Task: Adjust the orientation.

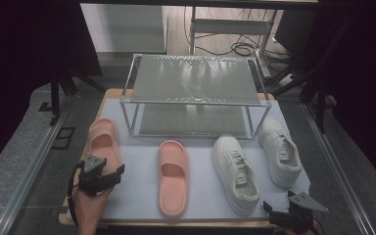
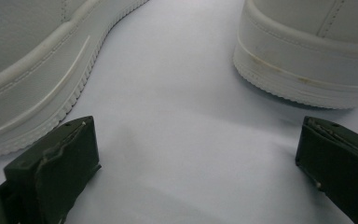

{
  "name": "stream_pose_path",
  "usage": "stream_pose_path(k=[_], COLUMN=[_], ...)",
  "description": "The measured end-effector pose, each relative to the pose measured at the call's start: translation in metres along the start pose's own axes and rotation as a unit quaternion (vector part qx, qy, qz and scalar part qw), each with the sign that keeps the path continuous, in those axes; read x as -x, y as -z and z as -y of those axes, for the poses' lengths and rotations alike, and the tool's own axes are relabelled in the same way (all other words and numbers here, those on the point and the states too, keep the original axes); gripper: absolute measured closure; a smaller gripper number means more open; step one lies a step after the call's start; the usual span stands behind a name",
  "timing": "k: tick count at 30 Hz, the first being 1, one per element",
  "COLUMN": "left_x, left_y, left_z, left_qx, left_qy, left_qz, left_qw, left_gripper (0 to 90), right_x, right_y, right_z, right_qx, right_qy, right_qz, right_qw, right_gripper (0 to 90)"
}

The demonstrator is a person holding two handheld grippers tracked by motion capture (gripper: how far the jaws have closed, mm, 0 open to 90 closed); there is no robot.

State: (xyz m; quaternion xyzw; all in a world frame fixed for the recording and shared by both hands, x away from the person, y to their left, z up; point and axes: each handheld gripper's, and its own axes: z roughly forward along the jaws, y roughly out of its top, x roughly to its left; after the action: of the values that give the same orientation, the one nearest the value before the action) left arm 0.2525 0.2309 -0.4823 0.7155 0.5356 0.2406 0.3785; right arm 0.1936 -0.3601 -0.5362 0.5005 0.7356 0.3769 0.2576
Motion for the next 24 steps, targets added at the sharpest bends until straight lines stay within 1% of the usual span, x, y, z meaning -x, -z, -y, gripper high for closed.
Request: stream_pose_path(k=[2, 5, 8, 12, 14, 16, 18, 21, 23, 24], left_x=[-0.002, -0.001, 0.006, 0.015, 0.019, 0.02, 0.019, 0.013, 0.009, 0.006], left_y=[-0.006, -0.009, -0.015, -0.023, -0.026, -0.029, -0.031, -0.033, -0.035, -0.035], left_z=[-0.007, -0.01, -0.013, -0.013, -0.014, -0.015, -0.016, -0.018, -0.02, -0.022], left_qx=[-0.004, -0.003, -0.004, -0.005, -0.007, -0.005, -0.004, -0.001, -0.002, -0.002], left_qy=[0.001, 0.003, -0.002, -0.003, -0.002, 0.001, 0.004, 0.01, 0.008, 0.008], left_qz=[-0.002, 0.002, 0.016, 0.027, 0.021, 0.023, 0.02, 0.013, 0.0, -0.01], left_qw=[1.0, 1.0, 0.9999, 0.9996, 0.9997, 0.9997, 0.9998, 0.9999, 1.0, 0.9999], left_gripper=[30.4, 31.9, 35.7, 44.8, 51.3, 55.9, 60.0, 66.4, 70.1, 72.7], right_x=[0.0, 0.0, 0.0, 0.0, 0.0, 0.0, 0.0, 0.0, 0.0, 0.0], right_y=[0.0, 0.0, 0.0, 0.0, 0.0, 0.0, 0.0, 0.0, 0.0, 0.0], right_z=[0.0, 0.0, 0.0, 0.0, 0.0, 0.0, 0.0, 0.0, 0.0, 0.0], right_qx=[0.0, 0.0, 0.0, 0.0, 0.0, 0.0, 0.0, 0.0, 0.0, 0.0], right_qy=[0.0, 0.0, 0.0, 0.0, 0.0, 0.0, 0.0, 0.0, 0.0, 0.0], right_qz=[0.0, 0.0, 0.0, 0.0, 0.0, 0.0, 0.0, 0.0, 0.0, 0.0], right_qw=[1.0, 1.0, 1.0, 1.0, 1.0, 1.0, 1.0, 1.0, 1.0, 1.0], right_gripper=[0.0, 0.0, 0.0, 0.0, 0.0, 0.0, 0.0, 0.0, 0.0, 0.0])
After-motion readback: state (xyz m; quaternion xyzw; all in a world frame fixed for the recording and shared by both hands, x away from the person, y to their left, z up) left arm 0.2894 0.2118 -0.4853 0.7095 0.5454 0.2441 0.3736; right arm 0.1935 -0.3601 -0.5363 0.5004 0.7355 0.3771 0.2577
